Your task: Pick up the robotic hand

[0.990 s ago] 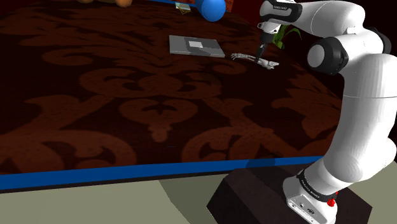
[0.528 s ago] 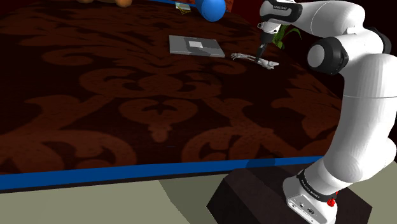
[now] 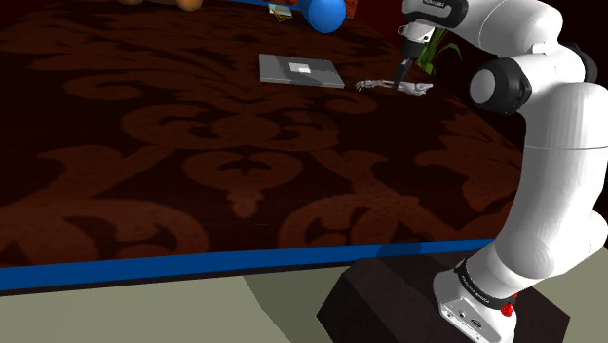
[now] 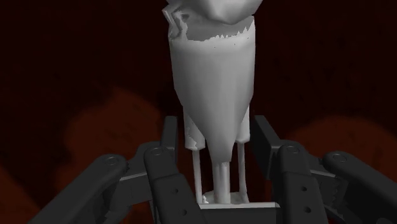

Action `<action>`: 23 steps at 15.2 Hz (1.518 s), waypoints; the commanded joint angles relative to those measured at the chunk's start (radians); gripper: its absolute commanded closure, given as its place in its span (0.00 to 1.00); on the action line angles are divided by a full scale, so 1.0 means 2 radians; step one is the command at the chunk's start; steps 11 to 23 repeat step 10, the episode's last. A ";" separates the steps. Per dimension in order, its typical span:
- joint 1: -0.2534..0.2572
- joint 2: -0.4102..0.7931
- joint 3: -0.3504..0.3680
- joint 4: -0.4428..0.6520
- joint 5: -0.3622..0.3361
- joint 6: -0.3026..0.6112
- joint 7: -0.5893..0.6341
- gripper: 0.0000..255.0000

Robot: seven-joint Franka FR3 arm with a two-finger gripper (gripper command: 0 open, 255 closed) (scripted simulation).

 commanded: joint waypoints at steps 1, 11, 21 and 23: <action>-0.004 0.005 0.000 0.023 0.001 -0.018 0.002 1.00; -0.024 0.033 0.004 0.122 0.009 -0.086 0.010 1.00; -0.024 0.033 0.004 0.122 0.009 -0.086 0.010 1.00; -0.024 0.033 0.004 0.122 0.009 -0.086 0.010 1.00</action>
